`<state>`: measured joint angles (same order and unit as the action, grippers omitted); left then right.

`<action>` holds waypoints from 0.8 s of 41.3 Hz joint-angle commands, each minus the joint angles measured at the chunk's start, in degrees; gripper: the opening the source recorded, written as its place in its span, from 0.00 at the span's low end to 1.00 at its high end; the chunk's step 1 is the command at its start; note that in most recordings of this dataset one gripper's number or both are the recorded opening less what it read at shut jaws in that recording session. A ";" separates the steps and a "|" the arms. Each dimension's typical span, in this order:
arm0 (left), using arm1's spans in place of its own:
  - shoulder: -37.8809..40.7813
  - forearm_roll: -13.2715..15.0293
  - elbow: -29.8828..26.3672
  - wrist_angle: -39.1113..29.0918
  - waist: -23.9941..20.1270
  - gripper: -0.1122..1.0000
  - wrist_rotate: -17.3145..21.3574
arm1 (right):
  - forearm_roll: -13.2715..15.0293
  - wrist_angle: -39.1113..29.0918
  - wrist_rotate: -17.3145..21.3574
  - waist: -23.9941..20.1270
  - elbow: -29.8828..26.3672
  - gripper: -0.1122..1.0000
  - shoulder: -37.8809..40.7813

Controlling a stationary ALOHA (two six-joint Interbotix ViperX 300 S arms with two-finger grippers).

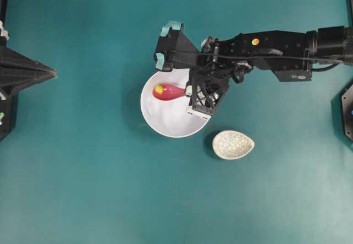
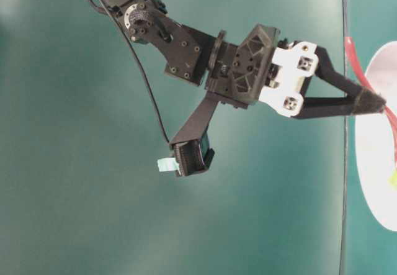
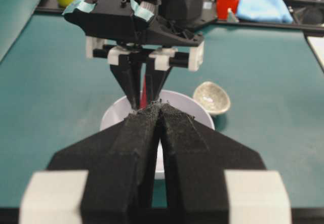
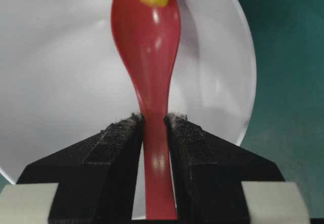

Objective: Scoop the yellow hexagonal prism block from the bowl with a spoon using the right arm.

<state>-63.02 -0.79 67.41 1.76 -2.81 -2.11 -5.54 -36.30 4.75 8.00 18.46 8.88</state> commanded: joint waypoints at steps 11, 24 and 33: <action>0.18 -0.18 -1.49 0.44 -0.09 0.10 -0.09 | 0.18 0.62 0.09 0.09 -0.53 0.33 -1.14; 0.26 -0.18 -1.49 0.53 -0.09 0.10 -0.09 | 0.35 0.97 0.00 0.09 0.09 0.33 -1.49; 0.26 -0.18 -1.49 0.53 -0.09 0.10 -0.09 | 0.35 4.31 0.00 -0.26 2.90 0.33 -3.34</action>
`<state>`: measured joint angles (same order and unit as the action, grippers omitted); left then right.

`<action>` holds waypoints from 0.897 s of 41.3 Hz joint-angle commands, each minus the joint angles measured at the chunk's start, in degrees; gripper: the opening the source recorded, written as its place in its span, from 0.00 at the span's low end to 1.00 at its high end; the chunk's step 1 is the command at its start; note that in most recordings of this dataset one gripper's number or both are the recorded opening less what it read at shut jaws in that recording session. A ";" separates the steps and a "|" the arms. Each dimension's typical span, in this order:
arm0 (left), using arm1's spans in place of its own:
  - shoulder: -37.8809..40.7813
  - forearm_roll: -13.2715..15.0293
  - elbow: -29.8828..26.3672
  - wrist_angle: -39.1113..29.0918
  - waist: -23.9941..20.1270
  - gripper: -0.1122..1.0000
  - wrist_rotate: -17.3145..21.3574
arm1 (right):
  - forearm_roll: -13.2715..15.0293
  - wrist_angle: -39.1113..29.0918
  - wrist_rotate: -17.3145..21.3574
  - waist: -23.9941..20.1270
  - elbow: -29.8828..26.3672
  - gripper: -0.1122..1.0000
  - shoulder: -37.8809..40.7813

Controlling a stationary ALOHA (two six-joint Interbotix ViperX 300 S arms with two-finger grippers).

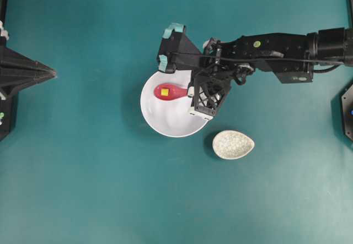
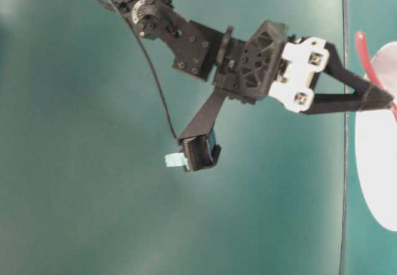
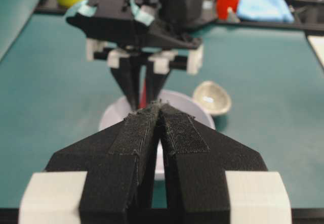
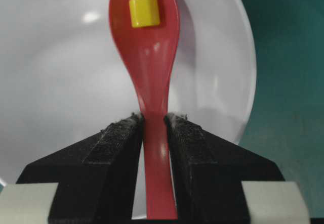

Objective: Scoop the yellow hexagonal prism block from the bowl with a spoon using the right arm.

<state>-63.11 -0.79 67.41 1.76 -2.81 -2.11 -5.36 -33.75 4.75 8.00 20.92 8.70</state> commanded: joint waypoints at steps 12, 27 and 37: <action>0.26 -0.18 -1.58 0.62 -0.09 0.10 -0.18 | 0.18 9.23 -0.18 -1.49 6.77 0.33 -7.73; 0.26 -0.18 -1.58 0.62 -0.09 0.10 -0.44 | 0.18 11.16 -0.53 -3.25 10.90 0.32 -16.26; 0.35 -0.18 -1.58 0.62 -0.09 0.10 -0.70 | 0.18 10.90 -0.44 -3.25 10.81 0.32 -23.47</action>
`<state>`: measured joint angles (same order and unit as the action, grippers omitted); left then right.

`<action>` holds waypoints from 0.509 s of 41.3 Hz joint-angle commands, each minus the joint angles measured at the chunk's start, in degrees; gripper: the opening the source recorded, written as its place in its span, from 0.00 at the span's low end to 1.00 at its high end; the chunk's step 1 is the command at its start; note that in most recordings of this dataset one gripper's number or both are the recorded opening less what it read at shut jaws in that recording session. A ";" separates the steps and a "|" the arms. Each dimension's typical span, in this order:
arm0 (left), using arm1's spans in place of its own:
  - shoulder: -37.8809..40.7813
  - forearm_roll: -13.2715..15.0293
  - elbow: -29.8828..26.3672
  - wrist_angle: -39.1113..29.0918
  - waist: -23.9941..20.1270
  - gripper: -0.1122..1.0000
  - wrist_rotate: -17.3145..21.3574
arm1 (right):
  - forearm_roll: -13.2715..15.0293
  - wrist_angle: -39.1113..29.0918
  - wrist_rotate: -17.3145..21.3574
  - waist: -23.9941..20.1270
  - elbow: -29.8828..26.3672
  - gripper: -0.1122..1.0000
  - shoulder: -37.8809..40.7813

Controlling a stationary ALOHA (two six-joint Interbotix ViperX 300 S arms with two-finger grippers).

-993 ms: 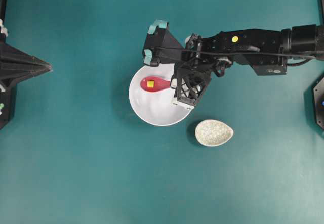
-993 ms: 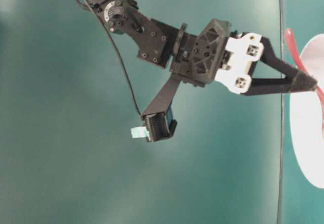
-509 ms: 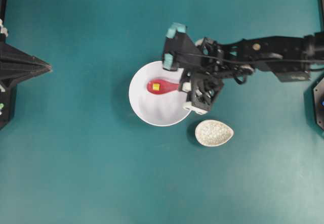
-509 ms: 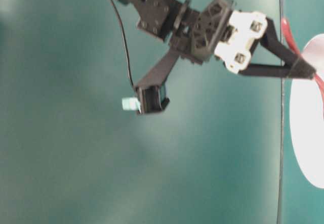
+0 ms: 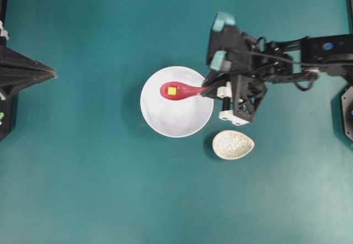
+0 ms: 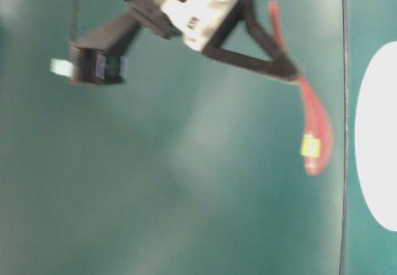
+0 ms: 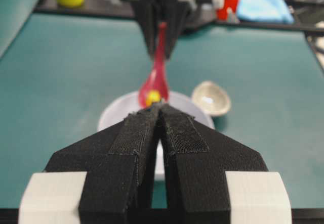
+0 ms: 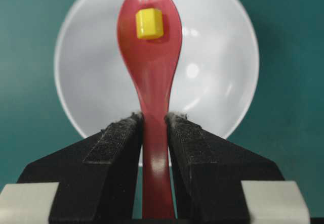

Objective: Scoop the yellow hexagonal prism block from the bowl with a spoon using the right arm.

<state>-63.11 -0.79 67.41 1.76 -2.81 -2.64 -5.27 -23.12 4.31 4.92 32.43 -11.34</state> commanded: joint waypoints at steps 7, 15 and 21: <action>0.18 -0.18 -1.58 0.62 -0.09 0.10 -0.18 | 0.09 0.18 0.09 -0.18 -0.70 0.32 -7.38; 0.26 -0.18 -1.58 0.62 -0.09 0.10 -0.18 | 0.09 0.18 0.26 -0.18 -0.79 0.32 -9.84; 0.18 -0.18 -1.58 0.62 -0.09 0.10 -0.44 | 0.09 0.18 0.35 -0.18 -0.97 0.32 -10.46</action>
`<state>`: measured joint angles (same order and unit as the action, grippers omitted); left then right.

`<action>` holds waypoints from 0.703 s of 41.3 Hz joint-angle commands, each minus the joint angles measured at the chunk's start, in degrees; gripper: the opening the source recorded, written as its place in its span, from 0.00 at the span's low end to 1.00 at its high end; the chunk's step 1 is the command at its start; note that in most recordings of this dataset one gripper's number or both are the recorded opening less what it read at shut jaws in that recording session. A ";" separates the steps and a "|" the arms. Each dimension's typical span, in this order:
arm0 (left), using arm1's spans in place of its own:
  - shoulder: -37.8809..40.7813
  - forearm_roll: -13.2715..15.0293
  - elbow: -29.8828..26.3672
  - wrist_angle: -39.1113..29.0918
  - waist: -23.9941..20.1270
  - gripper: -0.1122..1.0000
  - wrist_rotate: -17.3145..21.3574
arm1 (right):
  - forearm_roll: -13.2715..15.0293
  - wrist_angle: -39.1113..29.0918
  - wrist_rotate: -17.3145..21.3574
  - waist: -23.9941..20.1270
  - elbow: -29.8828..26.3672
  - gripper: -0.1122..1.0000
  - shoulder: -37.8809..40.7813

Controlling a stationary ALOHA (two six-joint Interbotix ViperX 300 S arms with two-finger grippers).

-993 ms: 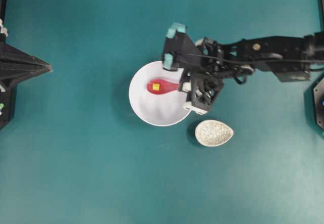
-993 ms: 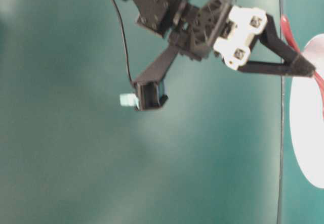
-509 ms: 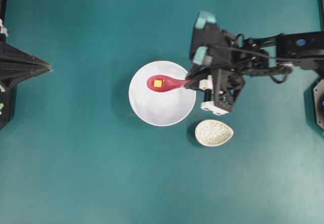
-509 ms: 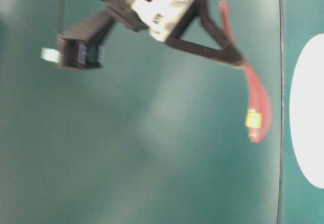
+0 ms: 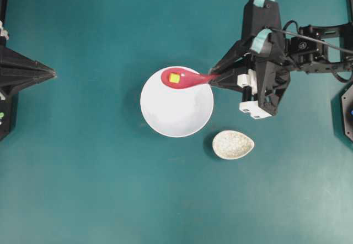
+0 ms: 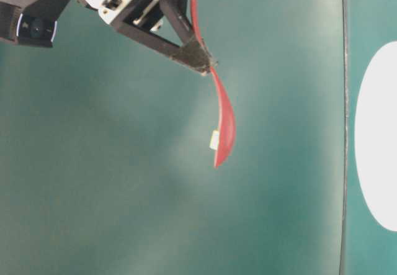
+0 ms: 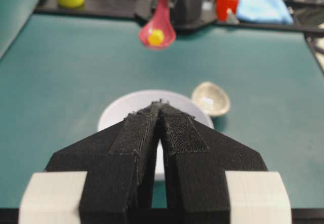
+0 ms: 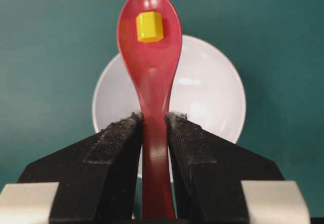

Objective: Scoop the yellow hexagonal prism block from the bowl with a spoon using the right arm.

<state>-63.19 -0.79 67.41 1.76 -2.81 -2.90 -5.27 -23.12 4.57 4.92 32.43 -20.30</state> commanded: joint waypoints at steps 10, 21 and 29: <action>0.09 -0.18 -1.67 0.62 -0.09 0.10 -0.35 | 0.00 0.26 0.09 -0.18 -1.05 0.32 -1.49; -0.88 -0.09 -1.93 0.44 -0.09 0.10 -0.44 | -0.09 0.44 0.18 -0.18 -1.05 0.32 -1.49; -0.88 -0.09 -2.02 0.44 -0.09 0.10 -0.44 | -0.09 0.18 0.18 -0.18 -0.97 0.32 -1.49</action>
<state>-64.34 -0.79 67.15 1.76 -2.81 -3.34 -5.27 -23.12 4.66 4.83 32.43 -20.48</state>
